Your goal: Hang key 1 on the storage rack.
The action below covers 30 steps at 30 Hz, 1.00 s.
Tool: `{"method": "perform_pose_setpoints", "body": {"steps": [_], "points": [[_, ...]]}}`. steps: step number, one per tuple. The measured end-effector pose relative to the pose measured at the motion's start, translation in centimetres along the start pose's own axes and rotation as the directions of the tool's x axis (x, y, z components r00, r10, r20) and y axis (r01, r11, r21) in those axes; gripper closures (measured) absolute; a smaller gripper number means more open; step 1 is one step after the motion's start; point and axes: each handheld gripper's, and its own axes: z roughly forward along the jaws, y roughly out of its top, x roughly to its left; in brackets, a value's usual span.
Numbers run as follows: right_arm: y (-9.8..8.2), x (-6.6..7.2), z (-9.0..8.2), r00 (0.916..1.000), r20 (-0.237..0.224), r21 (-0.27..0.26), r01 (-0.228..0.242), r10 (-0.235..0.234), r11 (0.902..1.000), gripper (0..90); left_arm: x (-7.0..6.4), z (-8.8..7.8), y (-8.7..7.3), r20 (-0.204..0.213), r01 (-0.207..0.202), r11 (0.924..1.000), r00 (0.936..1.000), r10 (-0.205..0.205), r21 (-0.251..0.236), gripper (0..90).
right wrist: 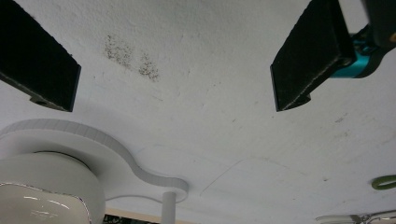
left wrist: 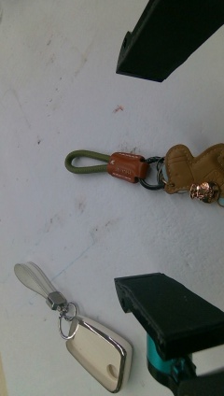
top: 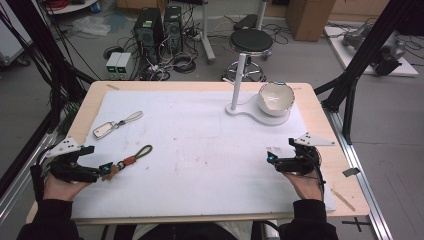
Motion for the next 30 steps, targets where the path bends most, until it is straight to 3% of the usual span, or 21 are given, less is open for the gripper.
{"method": "perform_pose_setpoints", "body": {"steps": [19,24,30], "points": [[-0.1,0.2,0.2,0.9995,0.015,0.011,0.028,-0.028,0.9996,0.7,-0.2,0.3,0.1,0.005,0.012,0.9996,0.9999,-0.012,0.026,1.7],[-0.2,0.3,0.4,0.9993,0.017,0.026,0.033,-0.034,0.9991,0.7,-0.5,1.0,0.2,0.019,-0.001,0.9987,0.9998,0.0,0.051,1.7],[-0.2,0.2,0.4,0.9993,0.019,0.024,0.031,-0.032,0.9992,0.7,-1.3,1.7,1.0,0.038,-0.048,0.996,0.9983,0.045,0.076,1.7]]}}
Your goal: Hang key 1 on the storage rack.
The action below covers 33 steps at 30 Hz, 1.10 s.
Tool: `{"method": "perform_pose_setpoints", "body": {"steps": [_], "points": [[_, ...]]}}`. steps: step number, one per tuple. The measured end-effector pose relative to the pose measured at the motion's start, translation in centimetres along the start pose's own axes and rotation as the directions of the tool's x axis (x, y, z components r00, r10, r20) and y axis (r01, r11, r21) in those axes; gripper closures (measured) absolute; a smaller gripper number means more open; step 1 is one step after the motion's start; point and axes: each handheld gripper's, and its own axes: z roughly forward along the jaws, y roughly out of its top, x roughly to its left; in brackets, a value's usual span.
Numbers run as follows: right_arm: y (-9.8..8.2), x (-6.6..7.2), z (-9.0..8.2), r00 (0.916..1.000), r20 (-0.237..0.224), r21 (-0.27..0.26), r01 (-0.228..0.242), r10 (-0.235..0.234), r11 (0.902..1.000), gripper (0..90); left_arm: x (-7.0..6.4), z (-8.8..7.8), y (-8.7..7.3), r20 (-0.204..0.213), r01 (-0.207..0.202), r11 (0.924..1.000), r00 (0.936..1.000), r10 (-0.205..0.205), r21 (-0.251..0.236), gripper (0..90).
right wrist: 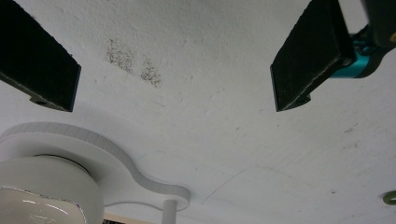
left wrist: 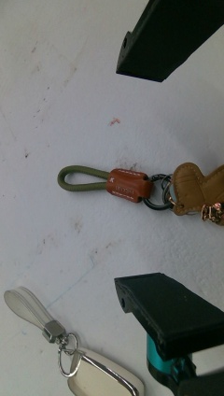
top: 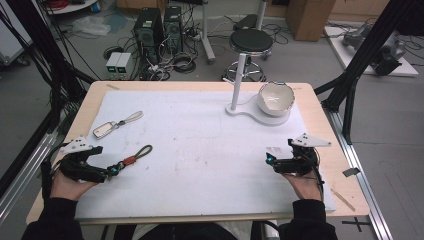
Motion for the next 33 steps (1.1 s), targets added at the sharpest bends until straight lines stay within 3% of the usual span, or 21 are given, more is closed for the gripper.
{"method": "perform_pose_setpoints", "body": {"steps": [10,13,17,28,29,33], "points": [[0.0,-0.2,0.0,1.0,0.003,0.001,-0.006,0.006,1.0,0.7,-0.5,0.9,0.8,0.012,-0.04,0.9982,0.9992,0.039,0.046,1.7],[0.0,-0.2,0.1,1.0,0.005,0.002,-0.001,0.001,1.0,0.7,-0.7,2.3,1.0,0.029,-0.069,0.9909,0.9974,0.066,0.116,1.7],[0.0,-0.2,0.2,1.0,0.005,0.01,-0.003,0.003,0.9999,0.7,-0.5,3.3,1.1,0.038,-0.073,0.9843,0.997,0.067,0.161,1.7],[0.0,-0.3,0.2,1.0,0.004,0.004,-0.006,0.006,1.0,0.7,0.0,4.8,2.0,0.068,-0.08,0.9671,0.9955,0.065,0.242,2.8],[0.0,-0.4,0.1,1.0,0.004,0.0,-0.008,0.008,1.0,0.7,0.0,5.0,1.9,0.076,-0.082,0.9613,0.995,0.064,0.263,3.7],[0.0,-0.5,0.1,1.0,0.006,0.0,-0.006,0.006,1.0,0.7,-0.2,5.1,1.9,0.1,-0.107,0.9552,0.9916,0.082,0.276,10.4]]}}
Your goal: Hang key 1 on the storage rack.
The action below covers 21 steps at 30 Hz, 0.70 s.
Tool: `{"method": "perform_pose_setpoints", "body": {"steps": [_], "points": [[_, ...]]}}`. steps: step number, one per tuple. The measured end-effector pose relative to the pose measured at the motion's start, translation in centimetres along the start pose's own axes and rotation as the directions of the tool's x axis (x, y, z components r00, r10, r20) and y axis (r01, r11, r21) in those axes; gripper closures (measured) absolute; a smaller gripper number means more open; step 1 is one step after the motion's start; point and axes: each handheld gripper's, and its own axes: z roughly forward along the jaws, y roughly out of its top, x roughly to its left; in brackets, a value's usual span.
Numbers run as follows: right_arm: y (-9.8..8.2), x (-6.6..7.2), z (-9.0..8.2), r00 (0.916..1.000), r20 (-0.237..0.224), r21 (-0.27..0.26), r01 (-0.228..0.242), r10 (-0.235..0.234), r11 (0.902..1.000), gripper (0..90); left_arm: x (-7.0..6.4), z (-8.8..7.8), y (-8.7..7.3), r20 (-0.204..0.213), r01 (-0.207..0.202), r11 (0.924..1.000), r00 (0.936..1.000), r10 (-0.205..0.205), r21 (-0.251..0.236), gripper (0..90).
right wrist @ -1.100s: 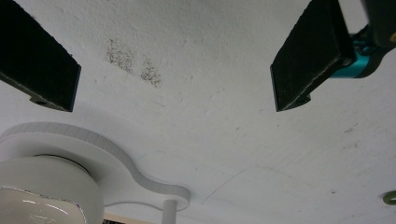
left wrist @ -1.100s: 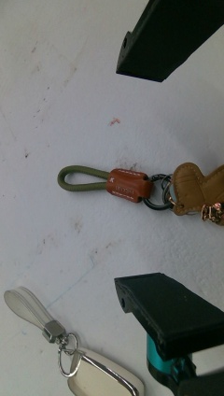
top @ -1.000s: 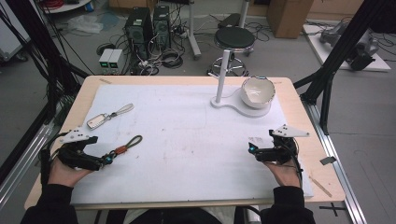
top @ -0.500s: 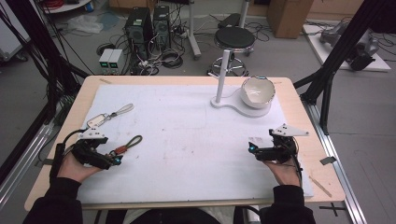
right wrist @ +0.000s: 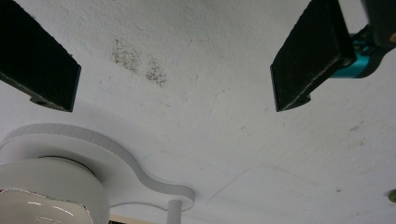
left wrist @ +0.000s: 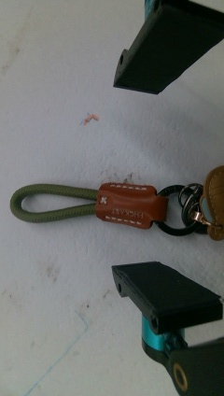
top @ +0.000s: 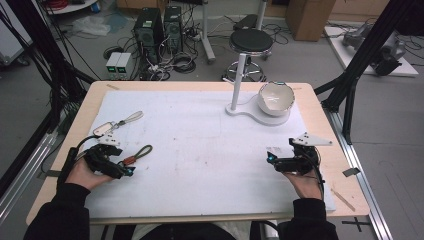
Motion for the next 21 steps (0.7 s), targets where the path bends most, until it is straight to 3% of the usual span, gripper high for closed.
{"method": "perform_pose_setpoints", "body": {"steps": [8,12,16,17,20,21], "points": [[-0.01,0.07,0.09,1.0,0.001,0.005,0.0,0.0,1.0,0.7,-0.14,0.8,0.23,-0.009,-0.024,0.9982,0.9997,0.025,0.055,17.4],[-0.01,0.14,0.11,1.0,-0.002,0.01,-0.004,0.004,0.9999,0.7,0.07,0.87,0.37,-0.03,-0.017,0.997,0.9994,0.019,0.075,26.5],[-0.02,0.07,0.07,1.0,0.001,0.006,-0.003,0.003,1.0,0.7,-0.03,0.87,0.29,-0.03,-0.024,0.9961,0.9992,0.027,0.085,44.7],[-0.02,0.05,0.06,1.0,0.002,0.006,-0.002,0.002,1.0,0.7,-0.15,0.96,0.2,-0.053,-0.035,0.9949,0.9978,0.04,0.094,50.2],[-0.03,0.06,0.04,1.0,0.002,0.006,-0.003,0.003,1.0,0.7,0.18,0.83,0.17,-0.037,-0.027,0.9957,0.9989,0.031,0.088,67.6],[-0.03,0.06,0.04,1.0,0.003,0.005,-0.004,0.004,1.0,0.7,0.27,0.86,0.14,-0.034,-0.018,0.9965,0.9992,0.021,0.081,68.5]]}}
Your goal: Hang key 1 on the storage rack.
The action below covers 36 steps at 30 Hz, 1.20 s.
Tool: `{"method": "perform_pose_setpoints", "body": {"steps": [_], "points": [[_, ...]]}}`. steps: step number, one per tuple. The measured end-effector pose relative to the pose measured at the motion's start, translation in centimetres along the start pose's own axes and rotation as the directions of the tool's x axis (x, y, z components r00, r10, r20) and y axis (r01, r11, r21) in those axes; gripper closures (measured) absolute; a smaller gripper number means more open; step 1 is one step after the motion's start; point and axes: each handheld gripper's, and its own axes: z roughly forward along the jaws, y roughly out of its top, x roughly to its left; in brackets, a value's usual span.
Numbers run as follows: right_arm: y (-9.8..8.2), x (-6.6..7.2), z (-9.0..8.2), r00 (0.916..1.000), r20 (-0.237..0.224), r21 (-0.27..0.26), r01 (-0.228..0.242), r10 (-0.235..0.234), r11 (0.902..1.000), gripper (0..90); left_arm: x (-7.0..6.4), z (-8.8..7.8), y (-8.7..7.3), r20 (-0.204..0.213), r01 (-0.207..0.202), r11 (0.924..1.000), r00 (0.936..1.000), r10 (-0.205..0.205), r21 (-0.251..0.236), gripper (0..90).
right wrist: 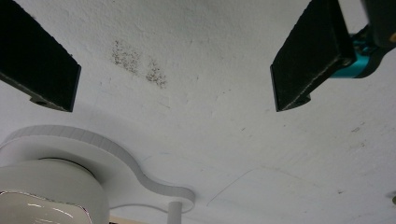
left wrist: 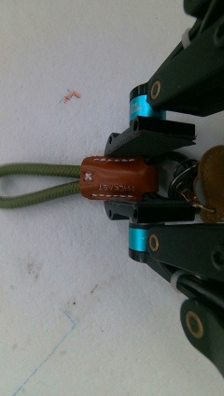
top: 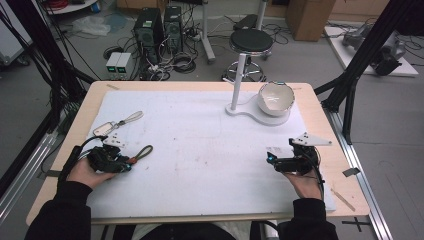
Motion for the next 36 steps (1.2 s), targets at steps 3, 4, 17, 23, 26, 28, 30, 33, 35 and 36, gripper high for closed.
{"method": "perform_pose_setpoints", "body": {"steps": [3,4,17,23,26,28,30,33,35,36], "points": [[0.0,0.0,0.0,1.0,0.001,0.0,-0.002,0.002,1.0,0.7,0.2,0.0,0.0,0.013,0.019,0.9998,0.9997,-0.019,-0.007,70.9],[0.0,0.0,0.0,1.0,0.001,-0.001,0.001,-0.001,1.0,0.7,0.3,-0.1,0.0,0.014,0.018,0.9998,0.9997,-0.018,-0.005,71.6],[-0.1,0.0,0.0,1.0,0.002,0.006,-0.004,0.004,1.0,0.7,0.5,-0.2,0.0,0.038,0.033,0.9993,0.9988,-0.033,-0.015,73.4],[-0.1,0.0,0.0,1.0,0.003,0.007,-0.006,0.006,1.0,0.7,0.4,-0.8,0.0,0.029,0.032,0.9988,0.9991,-0.031,-0.037,73.4],[-0.2,0.0,0.0,1.0,0.005,0.009,-0.008,0.008,0.9999,0.7,0.4,-1.1,0.3,0.033,0.03,0.9986,0.999,-0.029,-0.043,73.4],[-0.2,0.0,0.0,0.9999,0.004,0.008,-0.009,0.009,0.9999,0.7,0.4,-1.4,0.6,0.044,0.02,0.9991,0.9989,-0.018,-0.038,73.4],[-0.2,0.0,0.0,1.0,0.005,0.008,-0.008,0.008,0.9999,0.7,0.0,-2.0,1.3,0.011,-0.017,0.9992,0.9998,0.017,-0.035,73.4],[-0.3,0.0,0.0,0.9999,0.007,0.009,-0.012,0.012,0.9999,0.7,-0.3,-2.6,2.1,-0.005,-0.042,0.9979,0.9991,0.042,-0.049,73.4],[-0.3,0.0,0.0,0.9999,0.007,0.011,-0.015,0.015,0.9998,0.7,-0.5,-2.9,2.6,-0.013,-0.053,0.9968,0.9986,0.052,-0.06,73.3],[-0.3,0.0,0.0,0.9999,0.009,0.008,-0.01,0.01,0.9999,0.7,-0.5,-3.0,2.8,-0.017,-0.057,0.9965,0.9983,0.056,-0.061,73.3]]}}
